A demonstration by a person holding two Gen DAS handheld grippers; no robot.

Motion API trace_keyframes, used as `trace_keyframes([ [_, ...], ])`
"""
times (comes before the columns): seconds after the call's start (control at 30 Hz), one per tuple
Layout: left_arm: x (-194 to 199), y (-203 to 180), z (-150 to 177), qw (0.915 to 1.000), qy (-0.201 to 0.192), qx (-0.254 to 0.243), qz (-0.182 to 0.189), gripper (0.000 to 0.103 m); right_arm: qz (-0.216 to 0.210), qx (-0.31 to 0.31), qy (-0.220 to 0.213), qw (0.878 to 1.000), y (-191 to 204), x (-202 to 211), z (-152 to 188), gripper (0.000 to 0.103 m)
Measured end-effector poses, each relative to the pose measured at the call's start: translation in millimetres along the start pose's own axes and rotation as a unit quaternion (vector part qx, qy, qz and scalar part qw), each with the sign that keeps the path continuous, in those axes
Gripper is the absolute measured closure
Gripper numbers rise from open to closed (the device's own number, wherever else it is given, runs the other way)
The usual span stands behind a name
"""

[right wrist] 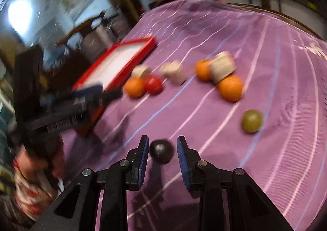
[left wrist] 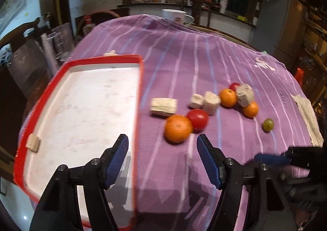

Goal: Organize fruits
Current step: 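Lower the plum into the tray and open the right tool, then grasp a tangerine with the left tool while the right tool grasps the green grape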

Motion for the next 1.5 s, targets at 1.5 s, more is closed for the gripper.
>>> trace_keyframes([
  [1.5,89,146,67,0.9764,-0.083,0.197,-0.026,0.029,0.071,-0.05,-0.077,0.993,-1,14,-72,0.054],
])
Point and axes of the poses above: each gripper's, at about its wrist camera, not at the fingertips, and x roughly against the way its jaws point, y to its left, z to its underside, the point moved 2 cm from there along -x, roughly the way its jaws point, and after that the axes turned 5 degrees about -x, right-handed, at the moved point
